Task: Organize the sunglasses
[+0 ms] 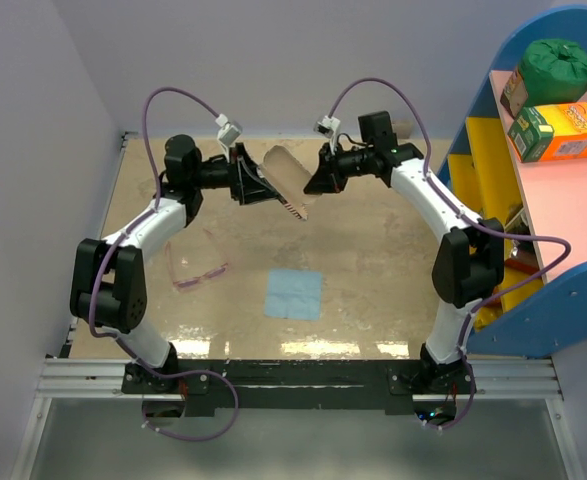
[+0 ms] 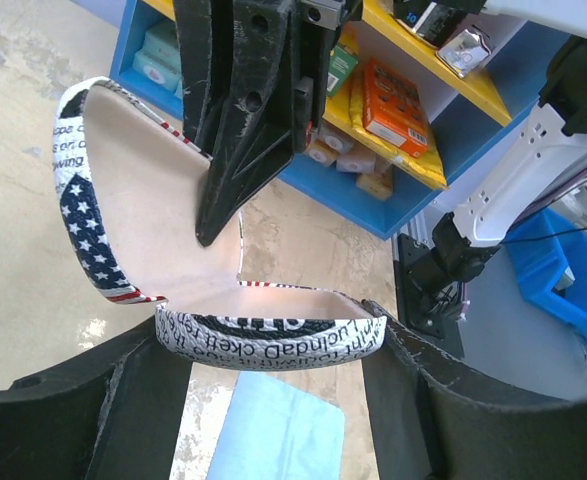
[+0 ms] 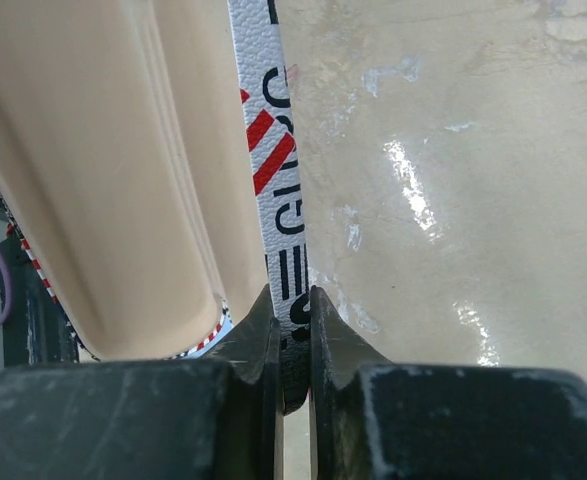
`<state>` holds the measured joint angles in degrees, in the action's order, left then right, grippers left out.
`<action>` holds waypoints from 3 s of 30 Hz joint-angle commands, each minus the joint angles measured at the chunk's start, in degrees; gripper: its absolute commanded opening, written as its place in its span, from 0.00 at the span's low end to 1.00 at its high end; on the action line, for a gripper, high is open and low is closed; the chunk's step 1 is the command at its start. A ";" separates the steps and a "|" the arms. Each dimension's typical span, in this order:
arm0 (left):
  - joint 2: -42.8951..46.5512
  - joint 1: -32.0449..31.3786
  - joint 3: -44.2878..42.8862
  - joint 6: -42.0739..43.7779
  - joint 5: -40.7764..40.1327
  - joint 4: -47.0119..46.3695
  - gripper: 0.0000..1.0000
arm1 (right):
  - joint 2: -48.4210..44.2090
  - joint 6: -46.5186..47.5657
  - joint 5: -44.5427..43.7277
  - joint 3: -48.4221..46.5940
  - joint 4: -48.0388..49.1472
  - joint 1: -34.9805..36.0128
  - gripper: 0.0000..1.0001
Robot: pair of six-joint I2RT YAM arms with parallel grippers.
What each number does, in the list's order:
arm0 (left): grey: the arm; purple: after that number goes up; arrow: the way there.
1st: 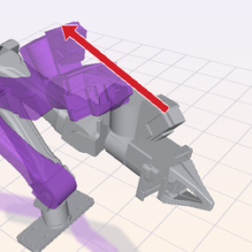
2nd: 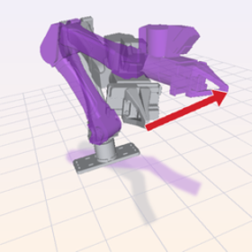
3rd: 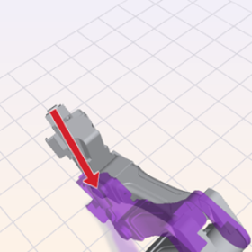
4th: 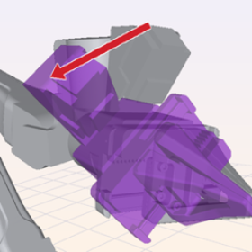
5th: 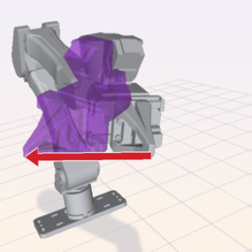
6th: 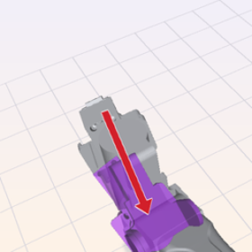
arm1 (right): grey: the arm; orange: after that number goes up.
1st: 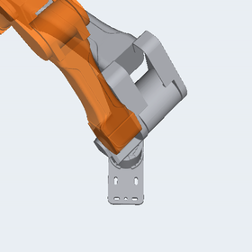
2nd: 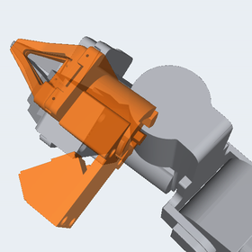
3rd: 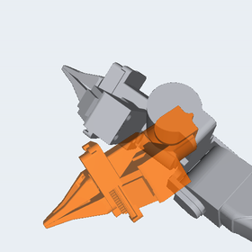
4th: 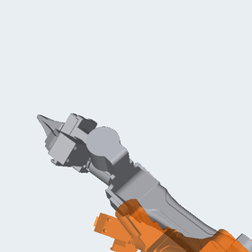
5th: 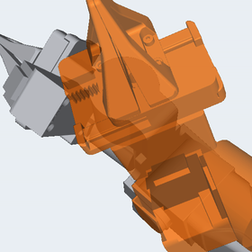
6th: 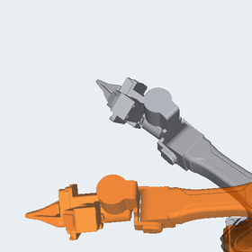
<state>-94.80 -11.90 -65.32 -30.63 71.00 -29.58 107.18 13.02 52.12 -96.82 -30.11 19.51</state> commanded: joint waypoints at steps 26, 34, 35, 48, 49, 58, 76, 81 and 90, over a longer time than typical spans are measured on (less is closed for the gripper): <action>6.38 28.68 -8.08 54.16 -8.95 59.19 1.00 | 6.28 30.81 -42.86 -6.81 -2.68 9.05 0.00; 10.95 32.29 -4.47 63.58 -9.92 67.99 1.00 | 11.82 42.87 -47.63 -6.98 -0.57 10.46 0.00; 11.22 32.47 -3.77 64.46 -9.92 68.51 1.00 | 12.35 44.45 -47.64 -6.90 -0.39 10.46 0.00; 12.01 32.47 -1.83 70.97 -7.90 74.22 1.00 | 15.69 51.23 -49.22 -4.26 5.76 11.08 0.00; 11.84 32.55 -2.00 72.37 -7.64 74.93 1.00 | 16.04 51.15 -49.22 -4.52 5.59 11.08 0.00; 11.31 32.55 -3.32 78.61 -6.93 80.03 1.00 | 16.49 49.22 -49.04 -3.65 7.60 11.08 0.12; 9.02 25.80 -7.28 85.23 -7.01 83.66 1.00 | 5.78 34.98 -49.66 0.47 12.52 11.08 0.69; 8.32 19.31 -7.54 81.44 -8.33 78.46 1.00 | -1.78 25.76 -49.32 5.49 11.83 10.99 0.70; 4.71 16.74 -8.43 79.31 -6.05 76.25 1.00 | -3.73 15.90 -49.06 12.54 12.54 11.34 0.67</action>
<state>-89.80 4.54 -71.88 48.31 61.76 48.27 98.94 34.81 2.42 -83.44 -15.64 30.57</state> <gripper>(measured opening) 0.997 0.680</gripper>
